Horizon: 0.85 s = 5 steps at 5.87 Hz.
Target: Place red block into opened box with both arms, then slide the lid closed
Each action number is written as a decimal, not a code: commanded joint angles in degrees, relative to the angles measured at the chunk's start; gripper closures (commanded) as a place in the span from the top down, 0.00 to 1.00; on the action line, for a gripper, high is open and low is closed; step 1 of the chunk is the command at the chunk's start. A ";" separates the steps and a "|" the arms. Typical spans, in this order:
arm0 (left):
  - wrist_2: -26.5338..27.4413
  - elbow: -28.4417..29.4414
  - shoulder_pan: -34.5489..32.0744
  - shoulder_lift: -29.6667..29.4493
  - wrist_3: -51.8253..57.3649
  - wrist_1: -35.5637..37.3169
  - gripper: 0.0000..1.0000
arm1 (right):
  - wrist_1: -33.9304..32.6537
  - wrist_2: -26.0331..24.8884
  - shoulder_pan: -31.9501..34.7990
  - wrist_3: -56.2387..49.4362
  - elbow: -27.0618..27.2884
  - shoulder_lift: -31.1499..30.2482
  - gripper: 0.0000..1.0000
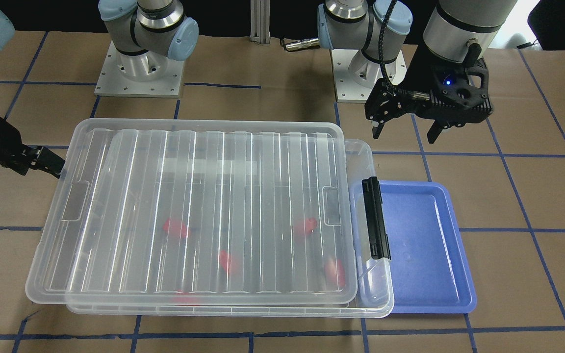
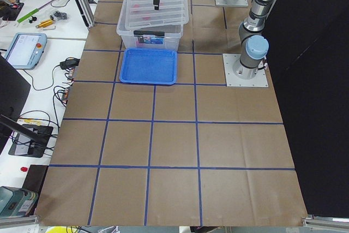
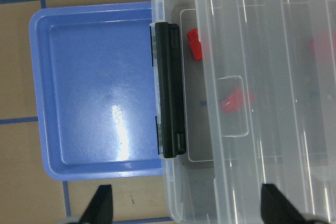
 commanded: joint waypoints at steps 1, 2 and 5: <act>0.00 0.03 0.05 0.00 0.00 0.00 0.98 | 0.00 0.85 3.88 6.11 -0.31 -0.77 1.00; 0.00 0.03 0.05 0.00 0.00 0.00 0.98 | -0.17 0.85 5.73 7.10 -0.57 -1.47 1.00; 0.00 -0.06 0.05 0.00 0.00 0.00 0.98 | 4.19 -0.72 7.07 3.87 -11.51 -1.92 1.00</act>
